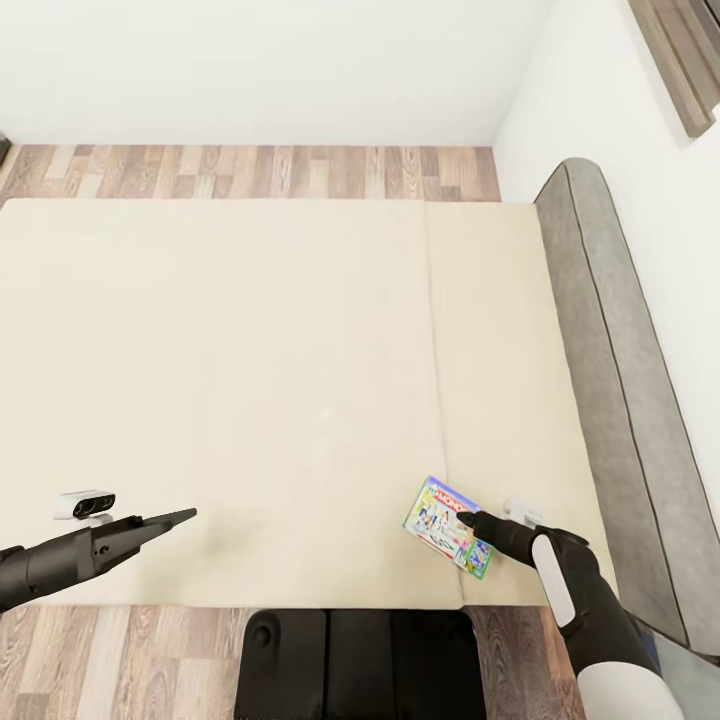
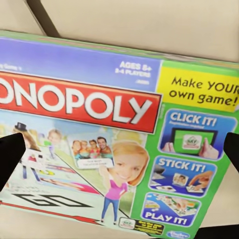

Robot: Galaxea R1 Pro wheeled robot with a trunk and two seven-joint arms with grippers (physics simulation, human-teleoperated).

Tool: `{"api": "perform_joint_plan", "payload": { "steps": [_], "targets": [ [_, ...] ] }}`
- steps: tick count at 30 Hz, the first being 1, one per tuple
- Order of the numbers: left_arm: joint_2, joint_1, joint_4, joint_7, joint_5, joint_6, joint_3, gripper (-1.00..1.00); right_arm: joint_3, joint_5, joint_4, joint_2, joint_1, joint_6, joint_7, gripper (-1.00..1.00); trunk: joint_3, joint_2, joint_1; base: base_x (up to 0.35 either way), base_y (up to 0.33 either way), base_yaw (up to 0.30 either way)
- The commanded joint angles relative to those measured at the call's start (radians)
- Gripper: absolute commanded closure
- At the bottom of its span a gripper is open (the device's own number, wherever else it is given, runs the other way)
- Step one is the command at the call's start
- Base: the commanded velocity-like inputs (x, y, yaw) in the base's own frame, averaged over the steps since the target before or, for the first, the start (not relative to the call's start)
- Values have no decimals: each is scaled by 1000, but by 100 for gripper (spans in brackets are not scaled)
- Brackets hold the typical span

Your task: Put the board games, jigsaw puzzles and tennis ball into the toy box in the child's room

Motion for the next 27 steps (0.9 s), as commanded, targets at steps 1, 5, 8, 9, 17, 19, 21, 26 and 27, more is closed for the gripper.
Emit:
{"api": "perform_joint_plan", "payload": {
  "steps": [1, 5, 8, 9, 17, 19, 21, 26, 27],
  "targets": [
    [0, 0, 0, -4, -1, 11, 0, -100, -2, 4, -1, 1, -1, 5, 7, -100, -3, -2, 1, 0, 0, 0],
    [0, 0, 0, -4, -1, 11, 0, -100, -2, 4, -1, 1, -1, 5, 7, -100, -9, -2, 1, 0, 0, 0],
    [0, 0, 0, -4, -1, 11, 0, -100, -2, 4, -1, 1, -1, 6, 7, -100, -14, -2, 1, 0, 0, 0],
    [0, 0, 0, -4, -1, 11, 0, -100, -2, 4, -1, 1, -1, 6, 7, -100, -16, -2, 1, 0, 0, 0],
    [0, 0, 0, -4, -1, 11, -1, -100, -2, 4, -1, 0, -1, 6, 7, -100, -26, -2, 1, 0, 0, 0],
    [0, 0, 0, -4, -1, 11, -1, -100, -2, 4, -1, 0, -1, 6, 7, -100, -27, -2, 1, 0, 0, 0],
    [0, 0, 0, -4, -1, 11, -1, -100, -2, 4, -1, 0, -1, 6, 7, -100, -27, -2, 1, 0, 0, 0],
    [0, 0, 0, -4, -1, 11, 0, -100, -4, 2, 0, -3, -1, 5, 4, -100, -27, -2, 1, 0, 0, 0],
    [0, 0, 0, -4, -1, 11, 0, -100, -5, 2, 0, -3, -1, 5, 4, -100, -27, -2, 1, 0, 0, 0]
  ]
}}
